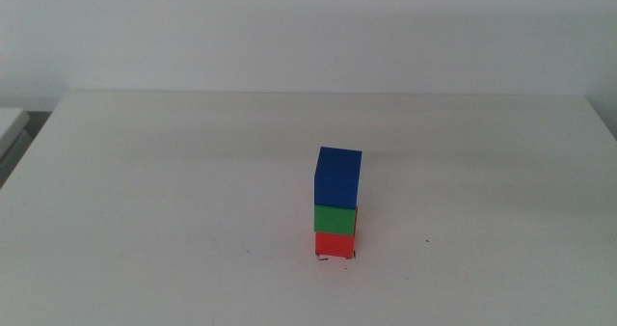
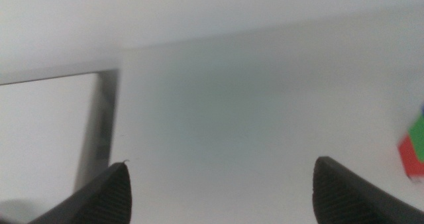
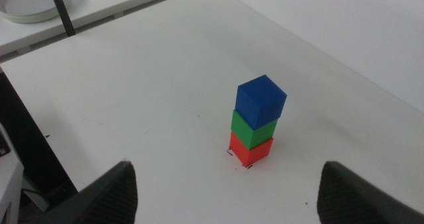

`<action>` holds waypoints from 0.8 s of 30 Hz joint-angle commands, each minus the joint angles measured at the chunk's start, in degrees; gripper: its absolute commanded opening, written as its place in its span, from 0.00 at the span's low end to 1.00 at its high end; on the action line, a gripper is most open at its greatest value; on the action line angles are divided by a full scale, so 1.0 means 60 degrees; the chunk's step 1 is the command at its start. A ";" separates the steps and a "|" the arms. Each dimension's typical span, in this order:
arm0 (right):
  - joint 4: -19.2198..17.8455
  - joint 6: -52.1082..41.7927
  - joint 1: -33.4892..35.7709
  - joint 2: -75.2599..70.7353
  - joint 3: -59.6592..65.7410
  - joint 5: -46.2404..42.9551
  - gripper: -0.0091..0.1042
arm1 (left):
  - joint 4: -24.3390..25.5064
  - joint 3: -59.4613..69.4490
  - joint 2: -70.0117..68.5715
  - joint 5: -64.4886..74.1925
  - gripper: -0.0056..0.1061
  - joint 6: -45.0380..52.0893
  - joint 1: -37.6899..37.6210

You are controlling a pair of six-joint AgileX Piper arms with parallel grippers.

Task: Stack red cubes first, then green, then blue cubes in a specific spot.

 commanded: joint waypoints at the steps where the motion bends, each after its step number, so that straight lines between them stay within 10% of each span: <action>1: 0.0013 -0.0039 0.0019 -0.0037 0.0086 -0.0074 0.89 | -0.0400 0.0730 -0.0692 -0.0691 0.89 0.0163 0.0654; 18: 0.0042 -0.0039 0.0019 -0.0037 0.0086 -0.0074 0.89 | -0.1015 0.1250 -0.1665 -0.0846 0.89 0.0202 0.1015; 24: -0.1703 -0.0034 -0.0176 -0.0489 0.2194 -0.3844 0.89 | -0.1662 0.3045 -0.2557 -0.2734 0.89 0.0202 0.1015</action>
